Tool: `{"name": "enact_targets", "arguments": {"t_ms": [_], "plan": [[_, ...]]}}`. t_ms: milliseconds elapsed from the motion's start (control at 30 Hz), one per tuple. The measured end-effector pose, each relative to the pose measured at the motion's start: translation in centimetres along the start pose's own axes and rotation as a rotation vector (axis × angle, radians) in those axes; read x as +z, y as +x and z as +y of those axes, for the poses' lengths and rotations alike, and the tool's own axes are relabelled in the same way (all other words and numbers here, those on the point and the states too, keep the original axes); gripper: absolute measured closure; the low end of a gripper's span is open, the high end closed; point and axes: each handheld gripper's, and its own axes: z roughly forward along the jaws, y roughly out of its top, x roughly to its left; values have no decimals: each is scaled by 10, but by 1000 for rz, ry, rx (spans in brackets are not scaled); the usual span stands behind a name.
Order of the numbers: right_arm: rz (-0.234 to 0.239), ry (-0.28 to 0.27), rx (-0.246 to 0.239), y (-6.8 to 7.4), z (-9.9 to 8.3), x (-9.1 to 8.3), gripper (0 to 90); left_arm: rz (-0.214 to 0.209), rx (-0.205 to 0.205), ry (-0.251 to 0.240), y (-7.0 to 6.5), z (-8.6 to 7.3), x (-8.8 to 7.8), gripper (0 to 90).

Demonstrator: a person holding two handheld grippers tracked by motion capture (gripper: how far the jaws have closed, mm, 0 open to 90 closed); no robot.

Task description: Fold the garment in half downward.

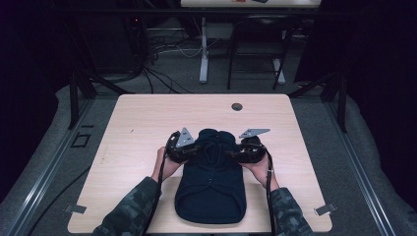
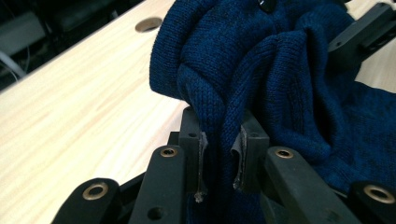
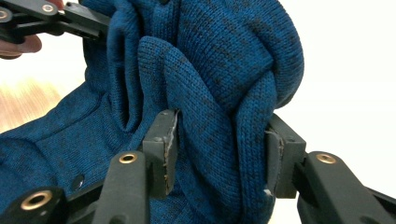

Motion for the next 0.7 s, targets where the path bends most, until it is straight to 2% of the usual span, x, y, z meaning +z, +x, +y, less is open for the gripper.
{"name": "enact_targets", "arguments": {"t_ms": [100, 233, 333, 433, 533, 700], "plan": [[-12, -15, -12, 2, 0, -1, 630, -5, -11, 4, 1, 0, -1, 760], [-42, -37, -69, 8, 0, -3, 696, -31, -52, 25, 4, -2, -2, 739], [-66, -54, -111, 14, 0, -5, 712, -68, -81, 49, 7, -5, -2, 687], [-90, -74, -165, 21, 1, -6, 718, -87, -101, 70, 10, -6, -2, 577], [-110, -83, -223, 26, 1, -8, 719, -90, -136, 72, 12, -8, -1, 478], [-128, -101, -285, 32, -1, -11, 719, -131, -195, 82, 17, -11, 6, 413]]}}
